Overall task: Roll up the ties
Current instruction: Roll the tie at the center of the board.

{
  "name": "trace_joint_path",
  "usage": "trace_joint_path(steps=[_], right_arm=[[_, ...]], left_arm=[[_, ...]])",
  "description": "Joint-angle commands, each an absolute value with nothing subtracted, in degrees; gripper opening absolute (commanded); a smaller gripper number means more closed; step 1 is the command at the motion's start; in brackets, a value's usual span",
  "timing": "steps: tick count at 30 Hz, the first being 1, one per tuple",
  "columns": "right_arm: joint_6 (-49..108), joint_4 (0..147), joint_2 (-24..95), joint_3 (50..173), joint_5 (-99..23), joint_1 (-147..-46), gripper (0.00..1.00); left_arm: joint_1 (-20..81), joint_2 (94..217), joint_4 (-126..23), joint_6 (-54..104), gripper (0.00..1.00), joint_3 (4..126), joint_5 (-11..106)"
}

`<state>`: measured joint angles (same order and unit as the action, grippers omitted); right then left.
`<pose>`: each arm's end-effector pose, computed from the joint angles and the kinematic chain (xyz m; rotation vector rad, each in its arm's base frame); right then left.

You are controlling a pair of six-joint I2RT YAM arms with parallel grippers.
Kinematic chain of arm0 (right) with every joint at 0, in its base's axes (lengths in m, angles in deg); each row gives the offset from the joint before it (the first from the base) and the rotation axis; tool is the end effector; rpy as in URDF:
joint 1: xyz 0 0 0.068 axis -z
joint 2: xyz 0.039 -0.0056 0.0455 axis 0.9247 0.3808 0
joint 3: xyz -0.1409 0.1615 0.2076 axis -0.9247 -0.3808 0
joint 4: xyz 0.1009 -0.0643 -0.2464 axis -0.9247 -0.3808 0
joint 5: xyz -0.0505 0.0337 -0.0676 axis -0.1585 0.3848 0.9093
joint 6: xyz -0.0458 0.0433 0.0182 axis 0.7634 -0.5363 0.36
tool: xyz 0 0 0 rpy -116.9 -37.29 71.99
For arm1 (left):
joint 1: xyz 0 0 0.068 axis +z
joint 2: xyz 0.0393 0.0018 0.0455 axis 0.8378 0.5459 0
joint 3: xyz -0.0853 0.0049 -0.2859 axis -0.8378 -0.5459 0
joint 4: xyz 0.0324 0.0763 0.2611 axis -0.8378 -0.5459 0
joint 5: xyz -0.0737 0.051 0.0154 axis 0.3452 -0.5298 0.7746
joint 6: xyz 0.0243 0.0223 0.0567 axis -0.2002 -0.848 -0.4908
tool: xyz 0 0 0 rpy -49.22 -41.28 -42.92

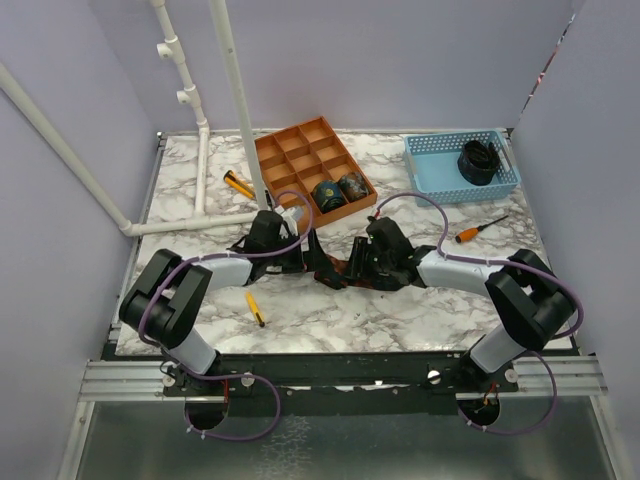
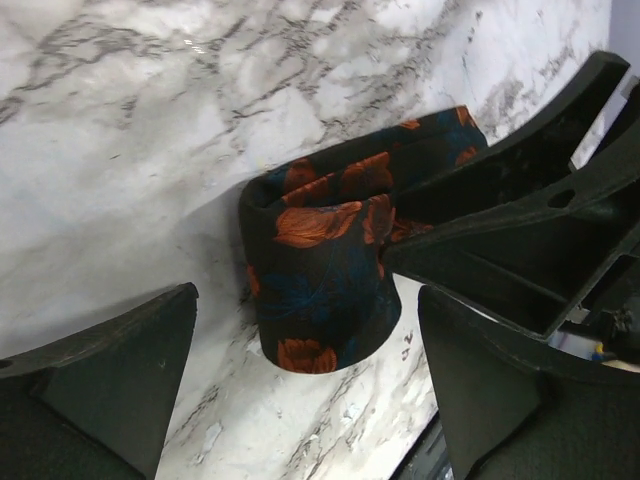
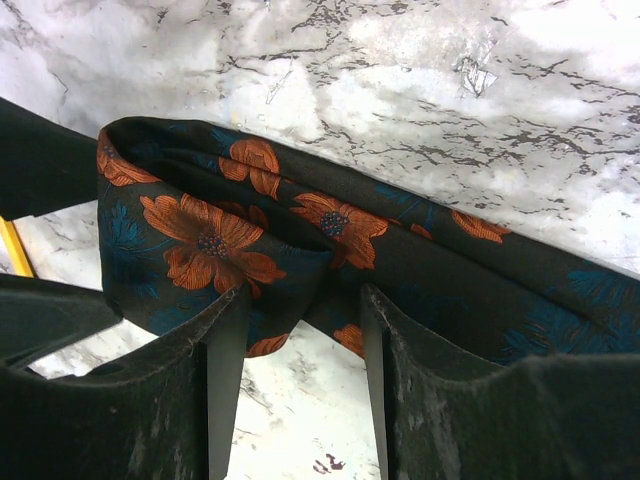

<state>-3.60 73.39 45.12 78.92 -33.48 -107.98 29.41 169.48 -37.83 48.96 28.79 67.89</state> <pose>0.2463 0.2135 0.1600 -0.0326 2.5371 0.6829 0.2662 -0.1666 0.1582 0.1341 2.3859 -1.1262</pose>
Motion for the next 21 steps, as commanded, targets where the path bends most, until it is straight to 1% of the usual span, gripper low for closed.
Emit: trace_joint_path(steps=[1,4,6,10,15,18,21], right_arm=[[-3.32,73.08,46.23,77.32,-34.35,-107.44,0.49],[-3.26,73.43,46.18,77.36,-34.79,-107.37,0.49],[-3.23,73.46,46.2,77.54,-35.01,-107.35,0.49],[-3.23,73.47,46.21,77.66,-35.44,-107.34,0.49],[-3.47,73.46,45.46,78.03,-35.97,-107.39,0.49],[-3.85,72.74,43.3,78.06,-35.7,-107.34,0.49],[-4.49,70.73,39.66,77.71,-32.37,-107.3,0.51]], left_arm=[[28.82,173.55,-38.91,46.11,0.91,31.45,76.22],[28.14,174.94,-38.91,45.66,0.86,31.82,78.29],[27.95,175.44,-38.83,45.46,0.79,31.81,78.7],[27.76,176.69,-38.61,45.6,0.58,32.23,80.18],[27.64,176.85,-38.49,45.88,0.34,31.94,79.82],[27.64,176.09,-39.36,45.89,0.22,31.62,78.03],[27.64,175.46,-42.2,45.43,0.11,32.29,75.35]])
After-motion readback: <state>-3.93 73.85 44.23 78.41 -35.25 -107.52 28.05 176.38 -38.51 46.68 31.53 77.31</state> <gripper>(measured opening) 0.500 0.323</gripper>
